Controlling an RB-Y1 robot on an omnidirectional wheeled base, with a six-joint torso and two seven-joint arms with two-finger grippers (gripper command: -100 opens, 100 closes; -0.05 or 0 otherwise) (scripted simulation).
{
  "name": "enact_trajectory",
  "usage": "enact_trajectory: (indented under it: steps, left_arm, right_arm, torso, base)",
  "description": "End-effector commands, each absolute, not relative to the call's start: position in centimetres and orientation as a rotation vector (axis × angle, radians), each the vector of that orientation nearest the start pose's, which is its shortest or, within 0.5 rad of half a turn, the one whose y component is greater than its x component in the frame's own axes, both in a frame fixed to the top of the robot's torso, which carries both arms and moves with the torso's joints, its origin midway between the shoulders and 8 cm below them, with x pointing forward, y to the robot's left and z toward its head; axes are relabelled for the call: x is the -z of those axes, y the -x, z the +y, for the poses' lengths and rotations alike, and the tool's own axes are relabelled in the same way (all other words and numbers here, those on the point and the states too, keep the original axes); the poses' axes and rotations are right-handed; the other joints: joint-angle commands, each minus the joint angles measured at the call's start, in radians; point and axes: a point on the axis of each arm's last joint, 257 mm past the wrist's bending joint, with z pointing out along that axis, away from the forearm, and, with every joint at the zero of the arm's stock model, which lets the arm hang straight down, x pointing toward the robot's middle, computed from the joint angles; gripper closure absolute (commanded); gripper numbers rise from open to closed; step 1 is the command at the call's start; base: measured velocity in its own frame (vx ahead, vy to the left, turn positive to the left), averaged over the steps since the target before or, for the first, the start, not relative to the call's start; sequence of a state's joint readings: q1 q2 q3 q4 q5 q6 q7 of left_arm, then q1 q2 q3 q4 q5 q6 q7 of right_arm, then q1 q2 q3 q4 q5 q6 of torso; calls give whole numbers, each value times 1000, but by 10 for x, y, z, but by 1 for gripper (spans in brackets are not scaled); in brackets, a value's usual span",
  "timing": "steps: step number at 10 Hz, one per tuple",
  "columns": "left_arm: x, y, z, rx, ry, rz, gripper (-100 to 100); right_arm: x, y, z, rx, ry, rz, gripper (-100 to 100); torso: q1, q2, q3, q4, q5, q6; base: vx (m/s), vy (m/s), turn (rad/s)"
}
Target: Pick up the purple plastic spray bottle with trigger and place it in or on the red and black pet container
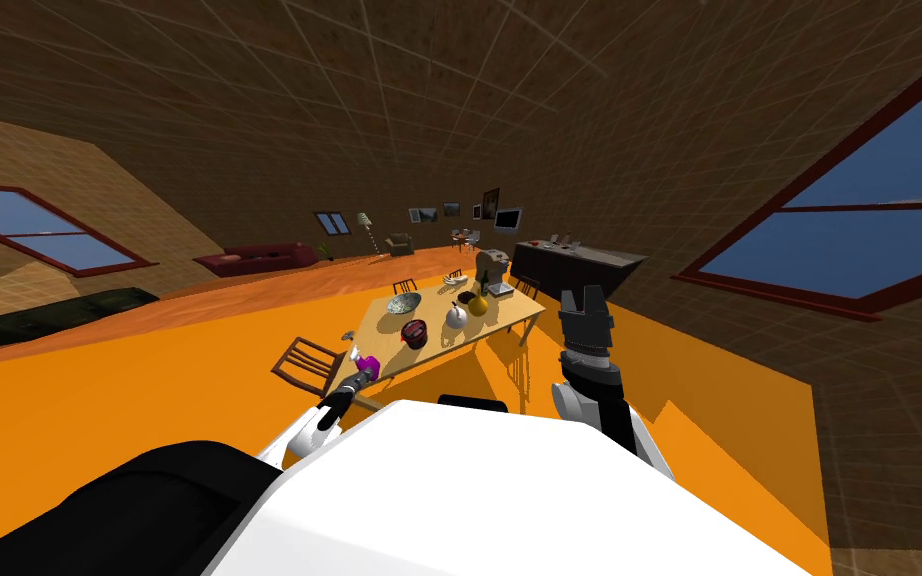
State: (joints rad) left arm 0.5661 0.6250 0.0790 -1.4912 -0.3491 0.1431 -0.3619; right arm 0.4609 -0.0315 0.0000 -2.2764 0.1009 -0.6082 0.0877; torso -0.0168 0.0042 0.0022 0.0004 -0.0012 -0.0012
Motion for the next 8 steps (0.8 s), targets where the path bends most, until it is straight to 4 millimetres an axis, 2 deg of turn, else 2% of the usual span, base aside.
enact_trajectory:
  steps: [1,3,4,8]
  left_arm:
    - [397,-272,567,-266,558,2070,100]
    - [382,-284,568,-267,542,2037,100]
    - [364,-298,569,-267,523,2001,100]
    - [326,-329,565,-266,477,1923,100]
  right_arm:
    - [-53,-330,-253,-1204,-426,615,0]
    - [-53,-330,-253,-1204,-426,615,0]
    - [-53,-330,-253,-1204,-426,615,0]
    - [-53,-330,-253,-1204,-426,615,0]
  torso:
    - [0,0,0,0,0,0]
    - [5,-4,-2,0,0,1]
    - [9,-5,-3,-1,1,1]
    - [8,-8,-4,-1,1,2]
  base:
    - [19,-201,32]
    - [49,-124,14]
    - [81,-97,53]
    - [70,-116,31]
